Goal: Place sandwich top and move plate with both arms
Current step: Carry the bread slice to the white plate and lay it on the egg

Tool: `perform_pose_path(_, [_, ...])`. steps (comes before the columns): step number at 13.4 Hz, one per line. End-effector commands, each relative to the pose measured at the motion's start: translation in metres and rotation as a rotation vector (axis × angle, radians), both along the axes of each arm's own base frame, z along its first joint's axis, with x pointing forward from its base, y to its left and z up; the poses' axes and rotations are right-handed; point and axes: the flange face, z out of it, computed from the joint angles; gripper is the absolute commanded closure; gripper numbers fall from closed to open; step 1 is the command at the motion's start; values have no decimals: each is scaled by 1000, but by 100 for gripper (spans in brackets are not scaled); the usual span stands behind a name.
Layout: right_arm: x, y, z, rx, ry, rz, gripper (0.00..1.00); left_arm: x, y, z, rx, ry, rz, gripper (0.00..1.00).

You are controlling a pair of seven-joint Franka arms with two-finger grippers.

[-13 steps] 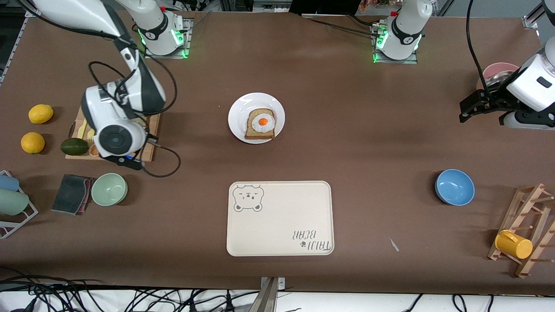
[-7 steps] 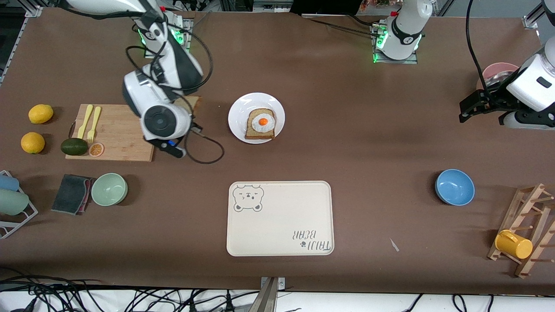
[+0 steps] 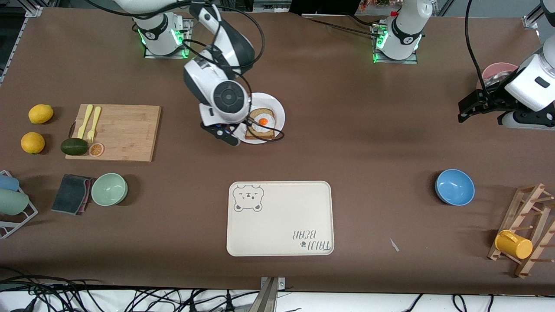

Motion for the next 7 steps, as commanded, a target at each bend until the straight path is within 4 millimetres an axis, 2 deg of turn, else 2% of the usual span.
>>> perform_pose_path(1, [-8,35,-23,-17,-61,20,100,4,-5,-1,-27,4,25,0])
perform_pose_path(3, [-23,51,-39,-51,-86,55,100,4,-4,-1,-27,4,29,0])
perform_pose_path(5, [-27,61,-38,-34,-123,70,100,5,-4,-1,-29,-4,29,0])
perform_pose_path(7, [-33,66,-47,-49,-130,99,100,6,-2,0,-30,-13,35,0])
